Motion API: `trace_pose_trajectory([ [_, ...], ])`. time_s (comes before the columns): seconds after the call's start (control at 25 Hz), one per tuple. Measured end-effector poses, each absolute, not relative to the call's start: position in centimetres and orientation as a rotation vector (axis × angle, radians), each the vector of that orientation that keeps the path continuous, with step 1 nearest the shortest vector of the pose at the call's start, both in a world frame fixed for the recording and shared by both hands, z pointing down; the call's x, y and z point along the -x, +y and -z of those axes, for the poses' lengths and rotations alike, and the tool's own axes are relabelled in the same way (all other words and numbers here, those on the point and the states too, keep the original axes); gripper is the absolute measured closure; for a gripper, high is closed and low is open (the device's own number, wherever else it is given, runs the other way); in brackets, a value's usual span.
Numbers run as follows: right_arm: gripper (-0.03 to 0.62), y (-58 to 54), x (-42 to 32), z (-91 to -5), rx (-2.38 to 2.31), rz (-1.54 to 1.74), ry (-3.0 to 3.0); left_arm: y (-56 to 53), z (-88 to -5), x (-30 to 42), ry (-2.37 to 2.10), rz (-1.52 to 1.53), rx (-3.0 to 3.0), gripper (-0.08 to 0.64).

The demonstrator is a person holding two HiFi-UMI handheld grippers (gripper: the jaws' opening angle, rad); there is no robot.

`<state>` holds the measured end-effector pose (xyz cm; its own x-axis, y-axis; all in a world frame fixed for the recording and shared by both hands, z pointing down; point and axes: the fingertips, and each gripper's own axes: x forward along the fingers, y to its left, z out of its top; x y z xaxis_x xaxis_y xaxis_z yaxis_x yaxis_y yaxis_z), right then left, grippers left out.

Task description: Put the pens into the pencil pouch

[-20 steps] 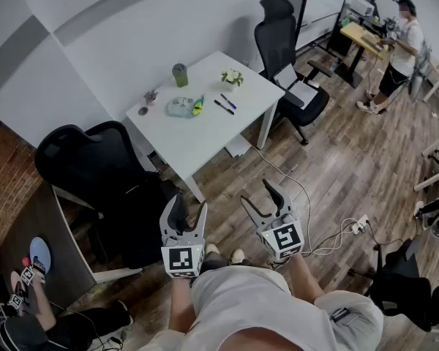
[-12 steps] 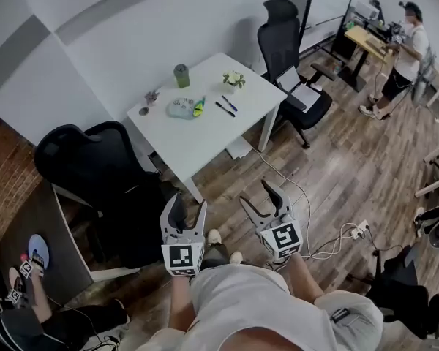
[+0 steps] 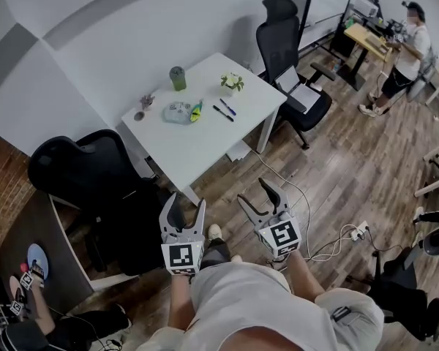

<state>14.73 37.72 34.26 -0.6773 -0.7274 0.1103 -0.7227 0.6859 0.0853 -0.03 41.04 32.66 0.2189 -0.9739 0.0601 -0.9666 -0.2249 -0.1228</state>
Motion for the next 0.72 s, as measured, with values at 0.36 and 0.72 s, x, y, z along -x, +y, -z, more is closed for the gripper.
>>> trace_pose_trajectory([
  [0.36, 0.293, 31.7, -12.0, -34.1, -1.217, 0.056, -2.723, 34.5, -32.7, 2.9, 1.878, 0.191, 2.448, 0.301],
  [0.72, 0.281, 25.7, -8.6, -34.0, -1.273, 0.050, -2.687, 27.9, -33.0, 6.2, 1.810, 0.195, 2.501, 0.302],
])
